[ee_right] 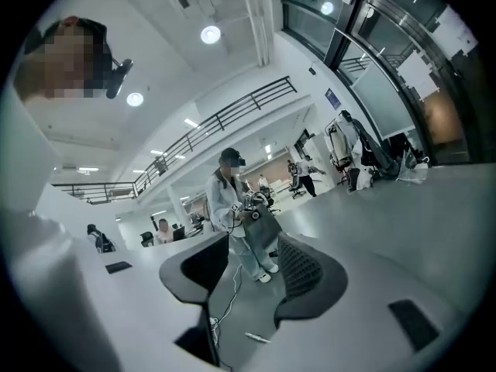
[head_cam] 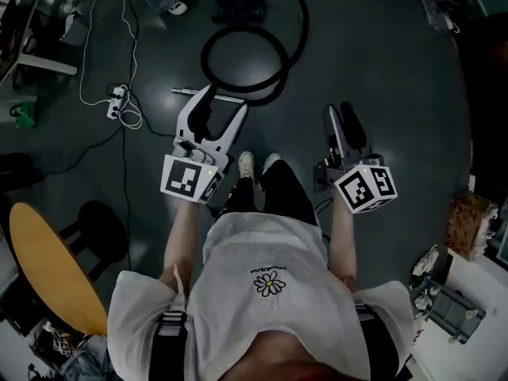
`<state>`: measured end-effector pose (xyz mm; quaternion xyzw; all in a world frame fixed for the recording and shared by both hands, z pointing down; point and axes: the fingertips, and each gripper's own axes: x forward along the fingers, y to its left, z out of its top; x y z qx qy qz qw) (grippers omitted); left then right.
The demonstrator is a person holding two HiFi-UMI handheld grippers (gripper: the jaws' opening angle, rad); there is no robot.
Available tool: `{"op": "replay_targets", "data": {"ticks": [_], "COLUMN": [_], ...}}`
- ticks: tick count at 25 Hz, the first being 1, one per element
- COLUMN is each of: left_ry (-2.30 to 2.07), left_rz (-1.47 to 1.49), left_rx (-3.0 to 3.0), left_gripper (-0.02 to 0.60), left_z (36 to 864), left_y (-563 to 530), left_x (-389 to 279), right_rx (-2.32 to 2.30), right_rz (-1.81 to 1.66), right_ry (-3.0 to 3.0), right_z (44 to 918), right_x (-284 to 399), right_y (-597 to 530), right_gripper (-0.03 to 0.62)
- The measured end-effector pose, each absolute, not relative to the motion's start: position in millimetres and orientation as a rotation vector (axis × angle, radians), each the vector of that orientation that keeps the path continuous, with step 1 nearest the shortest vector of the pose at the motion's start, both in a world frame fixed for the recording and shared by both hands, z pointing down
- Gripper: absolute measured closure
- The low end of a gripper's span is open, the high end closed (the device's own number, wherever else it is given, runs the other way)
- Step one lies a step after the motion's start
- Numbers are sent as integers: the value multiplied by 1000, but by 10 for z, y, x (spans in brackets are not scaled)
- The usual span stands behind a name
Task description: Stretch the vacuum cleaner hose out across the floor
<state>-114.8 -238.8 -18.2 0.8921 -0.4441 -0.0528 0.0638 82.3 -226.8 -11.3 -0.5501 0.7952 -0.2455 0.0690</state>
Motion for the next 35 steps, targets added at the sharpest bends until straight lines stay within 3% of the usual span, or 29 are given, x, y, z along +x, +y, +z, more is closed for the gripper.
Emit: {"op": "replay_targets", "data": {"ticks": [7,12,19,27,35], "left_ry": [-1396,-1373,-1246,-1079,-992], "left_rz": [-137,-12,14,245,334], "left_rx": [2639,2618,2660,2781,2815], "left_gripper": [341,341,341,341,341], "left_z": [74,692,2925,6423,8166], "left_y": [-3359,-4086,-4912,-5323,-5199], "left_x": [-878,-721,-627,-639,-661], "right_rx": [-1657,-1666,-1785,-1885,-2009], "right_rz": [-781,-835,-818,-969,-1029], "right_ry": [2458,2551,2587,2562,2699], "right_z": [303,949,3123,6743,8709], "right_x": [1003,1100,1189,1236,1484], "right_y": [-3356,-4098,-4869,-5318,-5267], "right_gripper": [401,401,401,401,401]}}
